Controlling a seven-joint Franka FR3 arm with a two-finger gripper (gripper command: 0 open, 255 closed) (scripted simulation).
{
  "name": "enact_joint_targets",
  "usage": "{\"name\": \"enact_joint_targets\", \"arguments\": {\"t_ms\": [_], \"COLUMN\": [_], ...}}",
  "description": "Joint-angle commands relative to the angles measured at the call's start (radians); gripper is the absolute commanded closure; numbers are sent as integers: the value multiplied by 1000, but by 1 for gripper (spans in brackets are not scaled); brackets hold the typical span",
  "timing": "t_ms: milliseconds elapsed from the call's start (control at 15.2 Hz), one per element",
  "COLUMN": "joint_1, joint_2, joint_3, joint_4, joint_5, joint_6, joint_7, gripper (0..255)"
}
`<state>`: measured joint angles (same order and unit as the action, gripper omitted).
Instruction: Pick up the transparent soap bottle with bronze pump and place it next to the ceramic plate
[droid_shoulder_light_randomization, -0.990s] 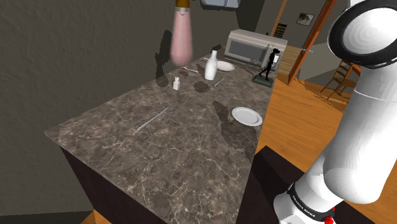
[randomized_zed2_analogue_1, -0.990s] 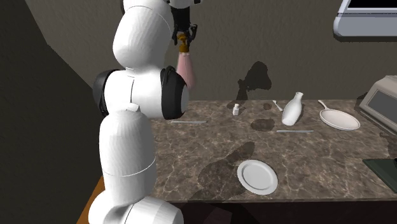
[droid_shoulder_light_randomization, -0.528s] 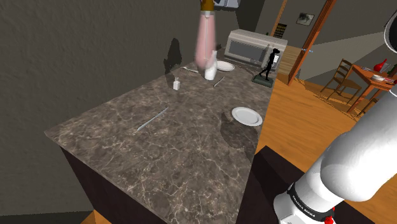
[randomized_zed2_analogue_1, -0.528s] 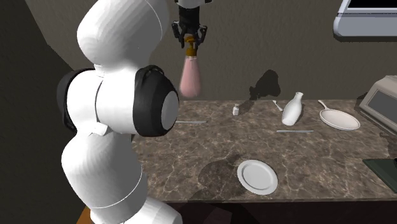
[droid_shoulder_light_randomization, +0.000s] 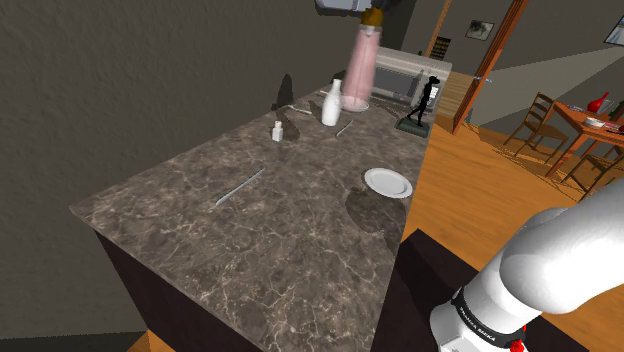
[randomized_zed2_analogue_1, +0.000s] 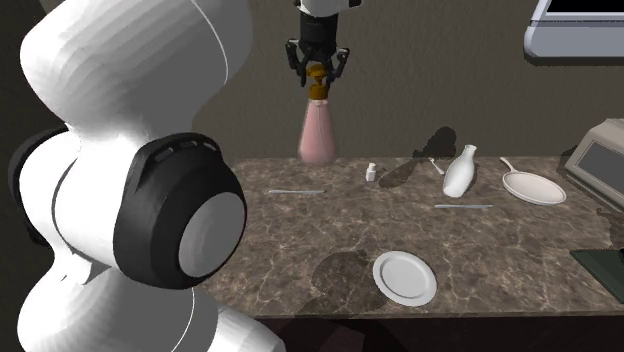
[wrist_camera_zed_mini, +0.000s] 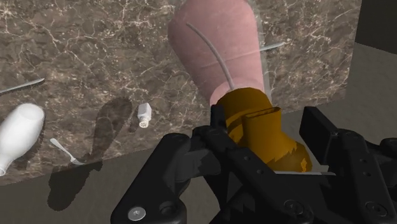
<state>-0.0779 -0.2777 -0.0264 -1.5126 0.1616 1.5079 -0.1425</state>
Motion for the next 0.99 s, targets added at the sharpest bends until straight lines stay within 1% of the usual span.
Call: {"name": "enact_joint_targets", "arguments": {"t_ms": [0,462,924], "joint_1": [-12,-55,-95], "joint_2": [-33,-159,-241], "joint_3": [-27,-133,-259], "joint_4": [-25,-122,-152], "joint_5": [2,-12,-51], "joint_6": [-14,-68,-141], "joint_7": [-38,-178,-333], "gripper": [255,255,255]}}
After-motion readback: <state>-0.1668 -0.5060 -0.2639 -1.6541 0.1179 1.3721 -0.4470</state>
